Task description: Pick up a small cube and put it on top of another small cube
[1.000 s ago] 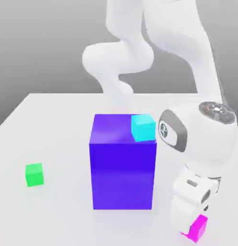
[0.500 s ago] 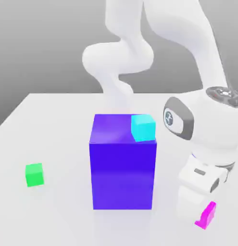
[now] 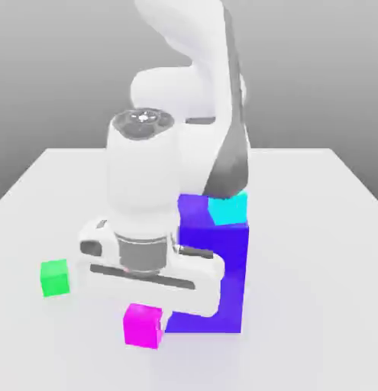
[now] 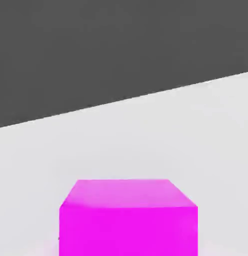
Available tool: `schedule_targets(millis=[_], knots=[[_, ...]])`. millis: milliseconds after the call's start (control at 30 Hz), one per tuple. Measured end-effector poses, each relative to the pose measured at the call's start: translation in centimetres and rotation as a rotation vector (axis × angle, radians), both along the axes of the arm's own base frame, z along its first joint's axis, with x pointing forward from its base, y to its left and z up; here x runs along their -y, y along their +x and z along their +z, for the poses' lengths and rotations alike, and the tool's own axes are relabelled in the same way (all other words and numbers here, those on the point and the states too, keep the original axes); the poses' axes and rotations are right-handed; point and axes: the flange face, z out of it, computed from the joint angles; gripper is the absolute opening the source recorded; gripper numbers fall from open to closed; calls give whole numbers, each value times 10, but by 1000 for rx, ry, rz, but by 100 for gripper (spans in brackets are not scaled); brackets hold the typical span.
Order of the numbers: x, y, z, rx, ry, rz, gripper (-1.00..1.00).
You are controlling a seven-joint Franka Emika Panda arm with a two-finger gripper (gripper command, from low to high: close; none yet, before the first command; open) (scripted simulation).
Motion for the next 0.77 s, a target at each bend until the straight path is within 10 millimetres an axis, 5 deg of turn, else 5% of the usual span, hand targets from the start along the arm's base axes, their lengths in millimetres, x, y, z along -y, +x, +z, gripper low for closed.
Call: schedule_targets(millis=[167, 333, 467, 633, 667, 767], knots=[[90, -55, 9, 10, 2, -444, -100], [148, -133, 14, 11, 22, -896, -100], [160, -183, 6, 4, 52, -1157, -100], [159, -187, -40, 2, 60, -1182, -100], [159, -188, -49, 2, 59, -1185, 100], [159, -188, -49, 2, 59, -1185, 100]])
